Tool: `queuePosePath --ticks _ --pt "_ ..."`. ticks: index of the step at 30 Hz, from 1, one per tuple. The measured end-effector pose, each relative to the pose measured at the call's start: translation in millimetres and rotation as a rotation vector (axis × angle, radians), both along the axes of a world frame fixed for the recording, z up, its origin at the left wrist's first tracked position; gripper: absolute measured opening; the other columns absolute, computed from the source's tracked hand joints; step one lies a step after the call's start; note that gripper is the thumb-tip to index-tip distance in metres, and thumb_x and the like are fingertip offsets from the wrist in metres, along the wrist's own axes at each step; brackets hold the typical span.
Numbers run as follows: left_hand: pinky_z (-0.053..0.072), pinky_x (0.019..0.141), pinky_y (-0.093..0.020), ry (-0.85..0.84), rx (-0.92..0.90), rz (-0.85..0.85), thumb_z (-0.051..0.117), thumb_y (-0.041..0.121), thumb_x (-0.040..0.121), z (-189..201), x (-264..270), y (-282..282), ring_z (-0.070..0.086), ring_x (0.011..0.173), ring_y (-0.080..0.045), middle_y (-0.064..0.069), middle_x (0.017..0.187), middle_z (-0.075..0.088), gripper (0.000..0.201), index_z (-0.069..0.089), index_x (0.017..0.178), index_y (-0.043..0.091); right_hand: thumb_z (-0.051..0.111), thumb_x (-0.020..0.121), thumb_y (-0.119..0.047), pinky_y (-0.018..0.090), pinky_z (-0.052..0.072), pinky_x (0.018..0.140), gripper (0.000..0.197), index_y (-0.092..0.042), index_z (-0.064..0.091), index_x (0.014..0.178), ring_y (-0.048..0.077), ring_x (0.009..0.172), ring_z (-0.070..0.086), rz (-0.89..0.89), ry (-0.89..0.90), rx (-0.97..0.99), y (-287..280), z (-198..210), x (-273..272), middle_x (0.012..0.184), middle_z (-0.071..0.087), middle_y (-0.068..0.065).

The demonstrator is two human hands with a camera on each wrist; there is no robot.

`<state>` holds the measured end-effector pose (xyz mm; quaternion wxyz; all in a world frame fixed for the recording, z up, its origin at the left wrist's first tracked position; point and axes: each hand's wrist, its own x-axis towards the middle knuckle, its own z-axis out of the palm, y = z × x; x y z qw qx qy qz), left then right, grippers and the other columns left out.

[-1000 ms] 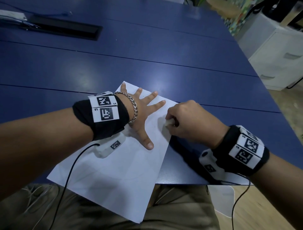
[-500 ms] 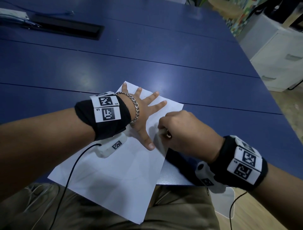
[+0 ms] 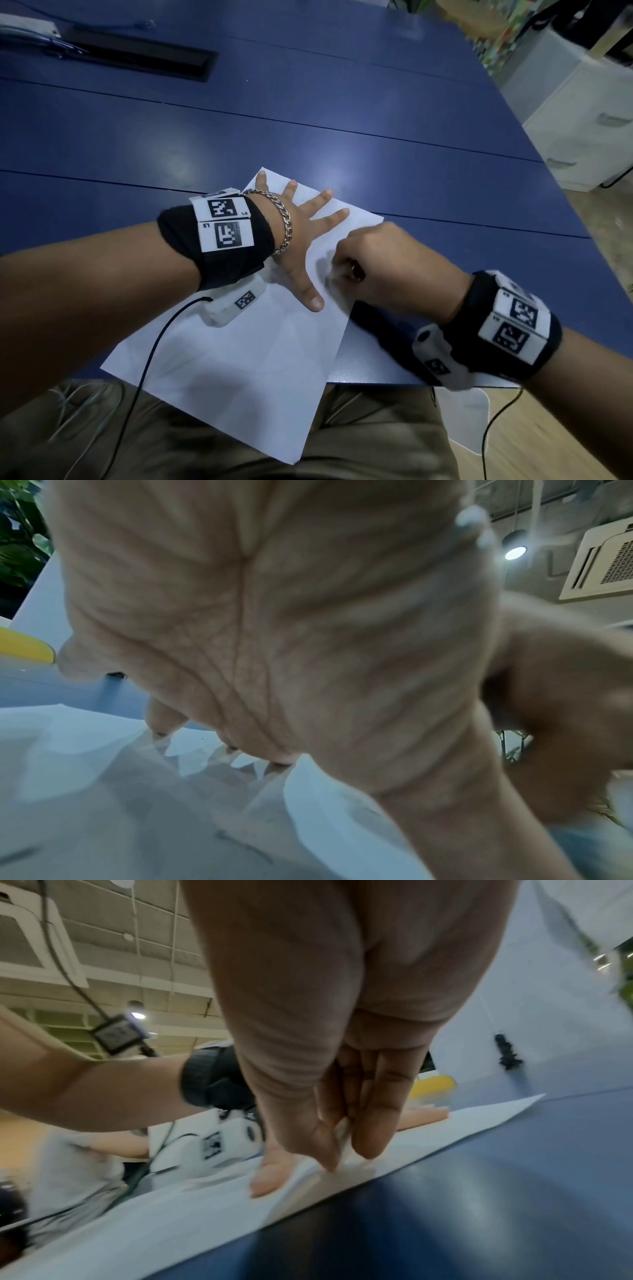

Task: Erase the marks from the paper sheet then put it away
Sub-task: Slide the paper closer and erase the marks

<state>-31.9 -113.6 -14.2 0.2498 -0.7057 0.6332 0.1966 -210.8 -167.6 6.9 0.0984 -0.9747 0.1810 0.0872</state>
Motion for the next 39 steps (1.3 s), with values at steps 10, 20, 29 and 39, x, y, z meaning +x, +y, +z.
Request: queuePosePath --ticks 10,20,29,39 --pt "-0.012 0.108 -0.085 0.010 0.004 0.006 0.060 0.107 0.033 2 0 2 -0.025 0.155 -0.044 0.015 0.161 -0.044 0.160 -0.040 0.145 0.054 0.076 0.088 -0.028 0.017 0.055 0.075 0.006 -0.027 0.077 0.094 -0.001 0.076 0.070 -0.337 -0.381 0.115 -59 19 -16 0.080 0.075 -0.015" --pt "-0.015 0.107 -0.084 0.037 0.006 0.008 0.061 0.105 0.034 -1 5 2 -0.029 0.154 -0.041 0.017 0.159 -0.047 0.159 -0.042 0.143 0.055 0.071 0.090 -0.031 0.031 0.058 0.076 0.008 -0.027 0.077 0.095 0.005 0.079 0.065 -0.220 -0.224 0.106 -51 -6 2 0.088 0.068 -0.010" --pt "-0.011 0.107 -0.086 0.021 0.006 -0.002 0.059 0.107 0.033 -4 5 1 -0.026 0.155 -0.044 0.017 0.158 -0.047 0.158 -0.045 0.141 0.056 0.065 0.086 -0.025 0.034 0.057 0.067 0.012 -0.020 0.076 0.087 0.014 0.070 0.067 -0.053 -0.034 0.097 -30 0 3 0.076 0.073 -0.006" --pt "-0.015 0.112 -0.078 0.053 -0.025 -0.021 0.054 0.109 0.031 -4 9 2 -0.024 0.156 -0.043 0.015 0.162 -0.043 0.158 -0.043 0.143 0.055 0.074 0.085 -0.028 0.023 0.058 0.075 0.013 -0.026 0.077 0.097 0.000 0.079 0.069 -0.224 -0.188 0.154 -53 21 -18 0.087 0.074 -0.013"
